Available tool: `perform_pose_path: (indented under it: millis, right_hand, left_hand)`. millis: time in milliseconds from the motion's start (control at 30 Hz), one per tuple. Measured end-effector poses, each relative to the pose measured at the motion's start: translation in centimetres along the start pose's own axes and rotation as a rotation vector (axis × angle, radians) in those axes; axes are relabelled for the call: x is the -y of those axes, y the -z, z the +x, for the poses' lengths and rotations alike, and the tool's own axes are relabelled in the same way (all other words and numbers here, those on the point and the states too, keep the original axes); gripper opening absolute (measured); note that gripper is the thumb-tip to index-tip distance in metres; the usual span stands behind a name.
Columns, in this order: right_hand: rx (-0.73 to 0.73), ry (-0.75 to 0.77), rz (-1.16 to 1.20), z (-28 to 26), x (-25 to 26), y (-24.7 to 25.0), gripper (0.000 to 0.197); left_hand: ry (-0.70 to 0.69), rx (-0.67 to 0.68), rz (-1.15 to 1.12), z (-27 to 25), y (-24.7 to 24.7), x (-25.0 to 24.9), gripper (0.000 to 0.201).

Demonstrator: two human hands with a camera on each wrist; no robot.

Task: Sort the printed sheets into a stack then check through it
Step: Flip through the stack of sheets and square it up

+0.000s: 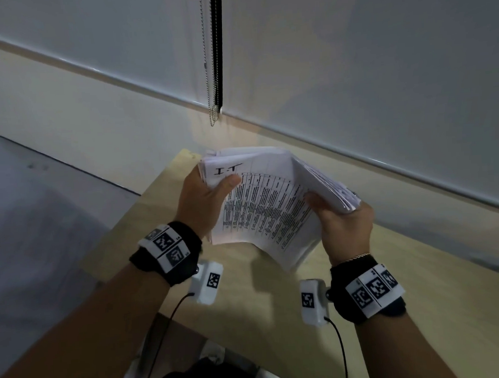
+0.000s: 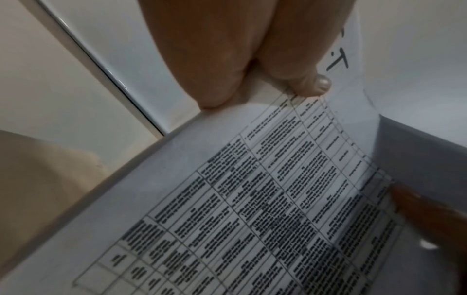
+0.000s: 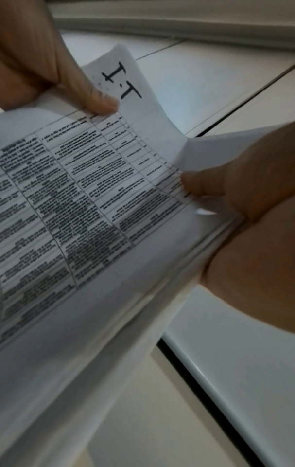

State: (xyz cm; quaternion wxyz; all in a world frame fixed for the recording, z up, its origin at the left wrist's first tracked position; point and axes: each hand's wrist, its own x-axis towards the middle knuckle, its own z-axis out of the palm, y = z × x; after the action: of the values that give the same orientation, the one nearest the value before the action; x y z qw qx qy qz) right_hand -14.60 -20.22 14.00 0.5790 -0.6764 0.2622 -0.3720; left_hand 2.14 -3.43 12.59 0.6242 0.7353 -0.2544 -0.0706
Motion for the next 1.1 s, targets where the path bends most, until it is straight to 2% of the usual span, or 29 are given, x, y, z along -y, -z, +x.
perform_pose_path:
  millis: [100,167,267,333,533,733,967,1100]
  right_hand:
    - [0.029,-0.016,-0.024,-0.4,-0.1,0.2,0.029]
    - [0.017,-0.023,-0.017,-0.6,0.0,0.1,0.028]
    - [-0.068,0.035,0.036,-0.5,1.0,-0.4,0.037]
    - [-0.097,0.073,0.072,-0.4,2.0,-1.0,0.035]
    - [-0.181,0.102,0.036,-0.1,2.6,-2.1,0.008]
    - [-0.190,0.129,0.002,0.0,2.9,-2.3,0.006]
    - [-0.200,0.114,-0.004,0.1,2.6,-2.2,0.007]
    - [-0.131,0.118,-0.043,-0.1,2.8,-2.2,0.028]
  left_hand:
    - [0.027,0.051,-0.052,-0.2,0.1,0.4,0.050]
    - [0.017,0.032,-0.089,-0.4,0.2,0.5,0.058]
    - [-0.039,-0.072,-0.117,-0.6,-0.2,-0.6,0.047]
    - [-0.089,-0.145,-0.155,-0.8,-0.7,-1.8,0.043]
    - [-0.105,-0.383,-0.205,0.6,-1.9,-4.4,0.010]
    - [-0.112,-0.267,-0.113,1.6,-1.5,-4.4,0.007]
    - [-0.036,-0.324,-0.187,2.1,-1.7,-4.2,0.012]
    - [-0.034,-0.298,-0.152,2.4,-1.9,-4.5,0.008]
